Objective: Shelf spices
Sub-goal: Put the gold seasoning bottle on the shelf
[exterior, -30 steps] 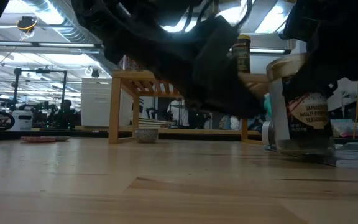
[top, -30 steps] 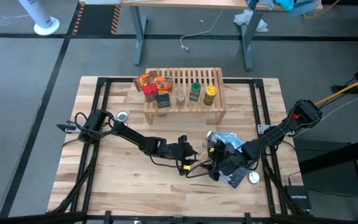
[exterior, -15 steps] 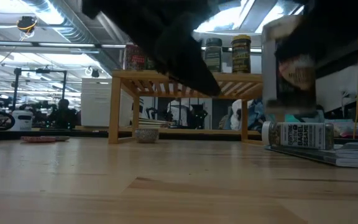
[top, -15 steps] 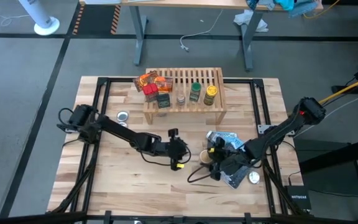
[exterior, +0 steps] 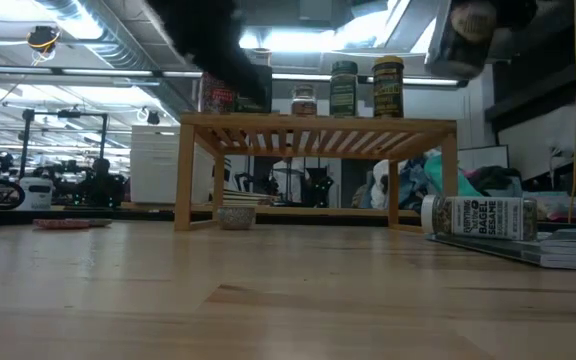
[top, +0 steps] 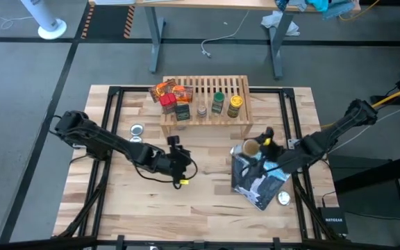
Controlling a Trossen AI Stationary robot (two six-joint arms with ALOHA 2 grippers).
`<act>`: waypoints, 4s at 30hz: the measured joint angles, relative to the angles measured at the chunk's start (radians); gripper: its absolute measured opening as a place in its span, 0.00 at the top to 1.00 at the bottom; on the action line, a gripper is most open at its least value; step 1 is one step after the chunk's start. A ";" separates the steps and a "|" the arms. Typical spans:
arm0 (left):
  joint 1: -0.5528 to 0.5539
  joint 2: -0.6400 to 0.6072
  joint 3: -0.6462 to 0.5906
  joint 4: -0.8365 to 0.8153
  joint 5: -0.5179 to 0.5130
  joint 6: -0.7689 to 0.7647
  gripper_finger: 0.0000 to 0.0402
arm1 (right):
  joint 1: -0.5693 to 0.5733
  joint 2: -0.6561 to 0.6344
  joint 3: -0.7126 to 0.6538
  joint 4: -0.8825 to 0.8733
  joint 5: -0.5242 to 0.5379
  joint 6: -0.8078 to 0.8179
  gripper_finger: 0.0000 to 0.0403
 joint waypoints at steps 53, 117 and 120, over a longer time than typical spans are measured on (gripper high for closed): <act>-0.421 -0.408 -0.491 0.064 -0.334 -0.745 0.61 | -1.249 -0.217 0.000 0.164 -1.033 -0.649 0.29; -0.412 -0.407 -0.491 0.103 -0.326 -0.686 0.61 | -1.557 0.262 0.047 0.479 -1.459 -0.592 0.29; -0.412 -0.407 -0.491 0.103 -0.326 -0.686 0.61 | -1.557 0.261 0.047 0.482 -1.459 -0.590 0.29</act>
